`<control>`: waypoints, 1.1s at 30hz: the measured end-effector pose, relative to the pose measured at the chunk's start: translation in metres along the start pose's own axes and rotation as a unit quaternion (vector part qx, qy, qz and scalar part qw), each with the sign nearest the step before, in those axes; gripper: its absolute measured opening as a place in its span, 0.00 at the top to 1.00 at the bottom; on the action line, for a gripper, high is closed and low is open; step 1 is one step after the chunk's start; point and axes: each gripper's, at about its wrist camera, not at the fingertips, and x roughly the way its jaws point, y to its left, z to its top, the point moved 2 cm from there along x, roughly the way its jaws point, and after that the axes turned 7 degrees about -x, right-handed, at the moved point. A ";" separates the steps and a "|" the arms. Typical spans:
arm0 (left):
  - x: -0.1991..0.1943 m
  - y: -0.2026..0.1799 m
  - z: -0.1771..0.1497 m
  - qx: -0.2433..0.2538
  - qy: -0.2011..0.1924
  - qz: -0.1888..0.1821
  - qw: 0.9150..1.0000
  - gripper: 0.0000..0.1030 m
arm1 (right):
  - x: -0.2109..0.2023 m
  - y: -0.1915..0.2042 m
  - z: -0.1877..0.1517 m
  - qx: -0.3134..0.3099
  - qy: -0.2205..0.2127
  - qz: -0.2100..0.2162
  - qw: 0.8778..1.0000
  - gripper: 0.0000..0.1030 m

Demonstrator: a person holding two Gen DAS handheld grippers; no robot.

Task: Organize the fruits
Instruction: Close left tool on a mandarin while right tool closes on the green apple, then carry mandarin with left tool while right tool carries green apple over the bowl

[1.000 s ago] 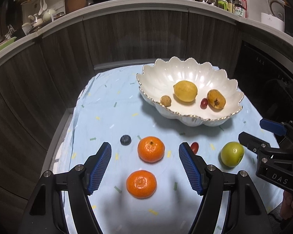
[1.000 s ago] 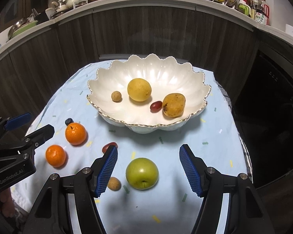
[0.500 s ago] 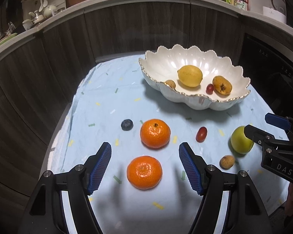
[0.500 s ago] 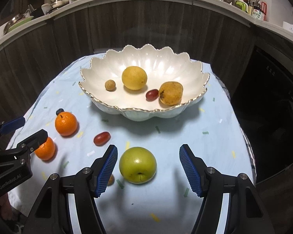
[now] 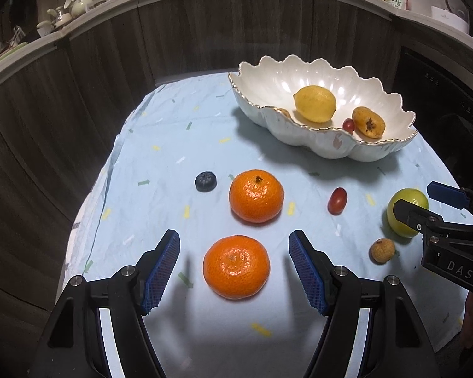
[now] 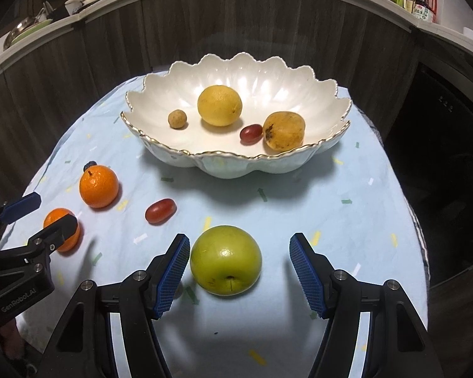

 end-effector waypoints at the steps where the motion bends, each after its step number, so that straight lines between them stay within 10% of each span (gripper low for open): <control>1: 0.001 0.001 0.000 -0.002 0.003 0.000 1.000 0.31 | 0.001 0.000 0.000 0.000 0.001 0.001 1.000 0.35; 33: 0.019 0.001 -0.008 0.003 0.034 -0.016 0.999 0.57 | 0.021 0.004 -0.006 0.007 0.031 0.041 0.999 0.52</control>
